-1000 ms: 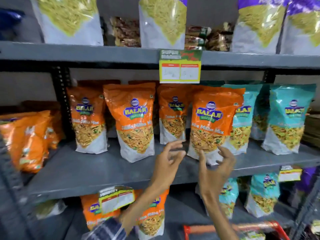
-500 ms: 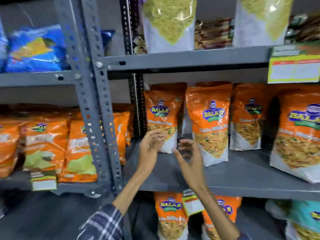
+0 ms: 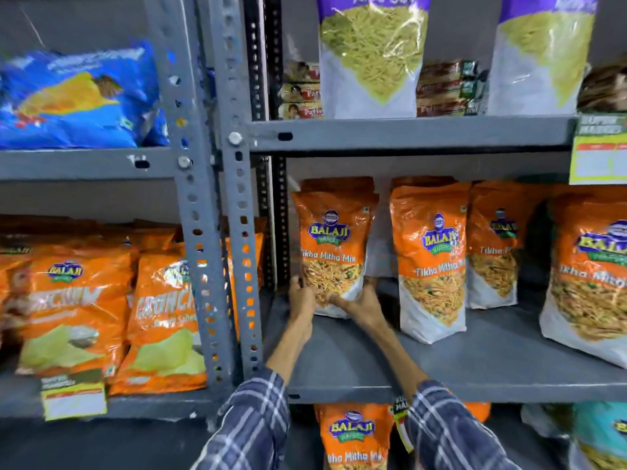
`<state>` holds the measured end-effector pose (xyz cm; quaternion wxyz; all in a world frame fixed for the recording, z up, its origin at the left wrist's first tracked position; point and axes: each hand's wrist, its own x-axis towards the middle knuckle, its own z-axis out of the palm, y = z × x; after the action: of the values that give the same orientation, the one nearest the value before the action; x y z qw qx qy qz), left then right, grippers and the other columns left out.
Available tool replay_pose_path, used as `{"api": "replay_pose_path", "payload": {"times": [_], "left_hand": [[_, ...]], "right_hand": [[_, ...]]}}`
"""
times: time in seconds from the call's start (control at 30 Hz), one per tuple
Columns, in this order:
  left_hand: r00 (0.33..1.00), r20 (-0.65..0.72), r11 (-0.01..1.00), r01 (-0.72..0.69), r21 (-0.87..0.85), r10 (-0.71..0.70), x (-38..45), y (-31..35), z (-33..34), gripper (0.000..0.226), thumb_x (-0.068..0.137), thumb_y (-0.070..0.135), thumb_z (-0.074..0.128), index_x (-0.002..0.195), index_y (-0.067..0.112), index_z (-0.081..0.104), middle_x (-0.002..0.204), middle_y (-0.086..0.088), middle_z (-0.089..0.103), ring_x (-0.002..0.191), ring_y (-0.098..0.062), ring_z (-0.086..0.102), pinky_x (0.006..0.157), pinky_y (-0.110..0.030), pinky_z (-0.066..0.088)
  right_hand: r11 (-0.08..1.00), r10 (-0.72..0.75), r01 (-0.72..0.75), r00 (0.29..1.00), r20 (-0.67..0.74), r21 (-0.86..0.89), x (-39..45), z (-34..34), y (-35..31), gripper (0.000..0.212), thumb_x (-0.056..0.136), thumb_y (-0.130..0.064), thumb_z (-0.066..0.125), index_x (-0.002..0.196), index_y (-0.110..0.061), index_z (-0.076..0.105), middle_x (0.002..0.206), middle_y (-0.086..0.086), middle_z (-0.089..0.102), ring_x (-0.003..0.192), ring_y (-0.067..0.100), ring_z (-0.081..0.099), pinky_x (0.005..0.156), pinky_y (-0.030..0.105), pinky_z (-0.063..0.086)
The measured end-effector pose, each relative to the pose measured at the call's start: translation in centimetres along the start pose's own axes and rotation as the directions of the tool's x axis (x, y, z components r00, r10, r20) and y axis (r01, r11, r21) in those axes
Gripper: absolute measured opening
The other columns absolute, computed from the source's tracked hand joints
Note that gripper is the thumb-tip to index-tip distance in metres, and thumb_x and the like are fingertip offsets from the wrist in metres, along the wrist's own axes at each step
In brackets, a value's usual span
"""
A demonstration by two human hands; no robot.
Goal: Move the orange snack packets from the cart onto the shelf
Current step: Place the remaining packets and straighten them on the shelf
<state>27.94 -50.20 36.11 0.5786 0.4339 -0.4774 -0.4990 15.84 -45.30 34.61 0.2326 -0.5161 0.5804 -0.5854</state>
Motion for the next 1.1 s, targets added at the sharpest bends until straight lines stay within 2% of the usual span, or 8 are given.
{"api": "replay_pose_path", "payload": {"times": [0.13, 0.27, 0.37, 0.73, 0.83, 0.9, 1.0, 1.1], "left_hand": [[0.993, 0.109, 0.999, -0.038, 0.005, 0.037, -0.2, -1.2, -0.3, 0.053, 0.084, -0.014, 0.054, 0.134, 0.006, 0.05, 0.126, -0.011, 0.062, 0.108, -0.02, 0.058, 0.065, -0.009, 0.051], [0.995, 0.049, 0.986, -0.089, 0.138, 0.083, 0.3, -3.0, -0.1, 0.059, 0.072, 0.008, 0.069, 0.128, 0.012, 0.051, 0.127, -0.009, 0.062, 0.117, -0.025, 0.061, 0.097, -0.042, 0.054], [0.993, 0.035, 0.959, -0.121, 0.257, 0.115, 1.2, -3.7, 0.2, 0.069, 0.062, 0.027, 0.069, 0.127, 0.017, 0.047, 0.13, -0.01, 0.058, 0.121, -0.026, 0.058, 0.102, -0.05, 0.051], [0.989, 0.111, 0.934, -0.128, 0.333, 0.097, -0.6, -2.2, 0.3, 0.068, 0.079, 0.018, 0.076, 0.136, 0.013, 0.04, 0.138, -0.014, 0.05, 0.133, -0.031, 0.048, 0.109, -0.048, 0.045], [0.98, 0.06, 0.913, -0.199, 0.357, 0.19, -4.1, -1.0, 0.3, 0.081, 0.086, 0.024, 0.072, 0.151, 0.009, 0.026, 0.151, -0.014, 0.037, 0.143, -0.03, 0.035, 0.115, -0.041, 0.035], [0.943, 0.03, 0.882, -0.322, 0.344, 0.333, -7.0, -0.6, 0.3, 0.066, 0.09, 0.024, 0.067, 0.147, 0.015, 0.034, 0.145, -0.007, 0.043, 0.137, -0.023, 0.042, 0.107, -0.03, 0.043], [0.921, 0.039, 0.903, -0.388, 0.182, 0.388, -10.1, -0.3, 1.4, 0.035, 0.092, 0.017, 0.064, 0.126, 0.021, 0.053, 0.125, 0.003, 0.059, 0.114, -0.012, 0.058, 0.078, -0.004, 0.047], [0.922, 0.093, 0.923, -0.381, 0.058, 0.375, -11.0, -0.1, 4.1, 0.027, 0.091, 0.014, 0.067, 0.114, 0.023, 0.058, 0.112, 0.0, 0.067, 0.101, -0.013, 0.065, 0.079, -0.015, 0.05]], "right_hand": [[0.998, -0.052, 0.05, 0.997, 0.051, 0.045, 0.3, -0.2, 0.8, 0.063, 0.081, -0.018, 0.083, 0.135, -0.015, 0.051, 0.128, 0.007, 0.067, 0.12, 0.024, 0.065, 0.106, 0.042, 0.052], [0.995, -0.094, 0.093, 0.992, 0.079, 0.022, 0.1, -0.3, 1.4, 0.056, 0.091, -0.014, 0.072, 0.136, -0.02, 0.039, 0.129, 0.001, 0.059, 0.121, 0.018, 0.058, 0.107, 0.037, 0.047], [0.993, -0.114, 0.114, 0.993, 0.043, -0.003, 0.4, -0.1, 1.6, 0.056, 0.094, -0.015, 0.068, 0.14, -0.011, 0.037, 0.127, 0.003, 0.055, 0.126, 0.023, 0.055, 0.107, 0.041, 0.047], [0.994, -0.106, 0.106, 0.994, 0.04, 0.002, 0.1, -0.8, 1.3, 0.059, 0.094, -0.019, 0.068, 0.144, -0.005, 0.04, 0.132, 0.003, 0.056, 0.127, 0.022, 0.055, 0.102, 0.031, 0.045], [0.992, -0.121, 0.123, 0.988, 0.1, -0.016, -3.1, -2.2, 1.0, 0.058, 0.094, -0.022, 0.068, 0.145, -0.01, 0.041, 0.138, -0.006, 0.055, 0.131, 0.015, 0.054, 0.104, 0.026, 0.043], [0.983, -0.17, 0.179, 0.973, 0.155, -0.045, -6.4, -3.9, 1.1, 0.06, 0.095, -0.029, 0.066, 0.149, -0.018, 0.042, 0.143, -0.009, 0.057, 0.132, 0.008, 0.056, 0.106, 0.025, 0.046], [0.964, -0.251, 0.247, 0.968, -0.032, -0.095, -9.2, -8.3, 0.7, 0.032, 0.096, -0.028, 0.065, 0.128, -0.026, 0.065, 0.113, -0.012, 0.076, 0.107, 0.005, 0.071, 0.089, 0.025, 0.057], [0.964, -0.252, 0.264, 0.896, -0.366, -0.017, -8.0, -13.3, 0.3, 0.008, 0.095, -0.027, 0.067, 0.102, -0.023, 0.068, 0.09, -0.006, 0.074, 0.083, 0.013, 0.069, 0.074, 0.032, 0.056]]}}
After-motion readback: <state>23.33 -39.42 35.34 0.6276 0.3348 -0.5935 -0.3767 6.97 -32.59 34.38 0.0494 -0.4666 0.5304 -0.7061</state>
